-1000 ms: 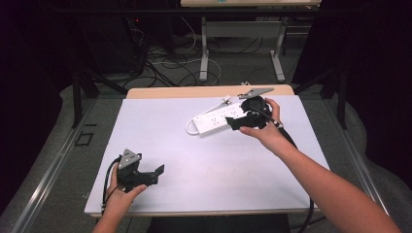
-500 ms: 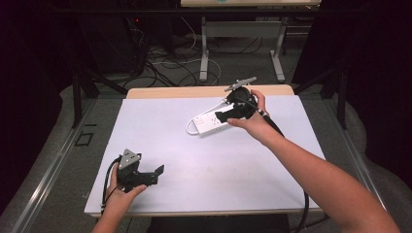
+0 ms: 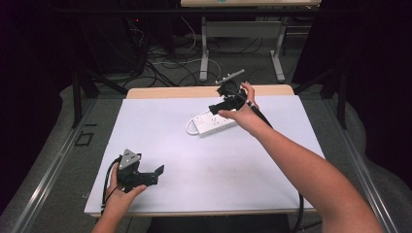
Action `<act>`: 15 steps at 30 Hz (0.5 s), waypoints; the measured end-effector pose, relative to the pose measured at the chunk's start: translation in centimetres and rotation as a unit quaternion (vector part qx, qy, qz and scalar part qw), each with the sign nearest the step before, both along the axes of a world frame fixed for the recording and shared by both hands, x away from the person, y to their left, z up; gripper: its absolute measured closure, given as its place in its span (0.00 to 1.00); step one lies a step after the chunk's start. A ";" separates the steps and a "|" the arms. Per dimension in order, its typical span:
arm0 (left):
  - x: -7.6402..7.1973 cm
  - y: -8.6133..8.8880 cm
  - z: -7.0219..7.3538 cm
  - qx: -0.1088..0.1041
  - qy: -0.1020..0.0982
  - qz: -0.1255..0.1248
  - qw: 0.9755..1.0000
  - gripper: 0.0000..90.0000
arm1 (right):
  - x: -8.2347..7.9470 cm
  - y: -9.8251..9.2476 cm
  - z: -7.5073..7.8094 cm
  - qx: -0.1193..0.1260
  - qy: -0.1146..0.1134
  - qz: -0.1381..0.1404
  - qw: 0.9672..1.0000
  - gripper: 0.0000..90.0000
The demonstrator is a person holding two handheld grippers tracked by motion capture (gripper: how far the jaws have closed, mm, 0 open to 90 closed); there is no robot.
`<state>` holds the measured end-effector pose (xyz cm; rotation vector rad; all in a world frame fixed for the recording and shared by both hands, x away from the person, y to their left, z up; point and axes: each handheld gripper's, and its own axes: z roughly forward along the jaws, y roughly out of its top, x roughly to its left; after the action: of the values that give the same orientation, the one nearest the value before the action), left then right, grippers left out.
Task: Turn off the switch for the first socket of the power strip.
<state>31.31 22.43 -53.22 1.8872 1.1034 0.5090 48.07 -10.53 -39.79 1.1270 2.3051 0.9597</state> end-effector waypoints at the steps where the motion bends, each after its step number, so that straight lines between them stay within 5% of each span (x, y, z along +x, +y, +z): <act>1: 0.0 0.0 0.0 0.000 0.000 0.000 1.000 0.01 | 0.2 0.1 0.0 0.000 0.003 -0.002 1.000 0.23; 15: 0.0 0.0 0.0 0.003 -0.001 0.000 1.000 0.01 | 3.2 1.0 -0.6 0.005 0.014 -0.027 1.000 0.34</act>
<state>31.34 22.42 -53.25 1.8916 1.1018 0.5153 51.26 -9.51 -40.36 1.2088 2.2819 0.9415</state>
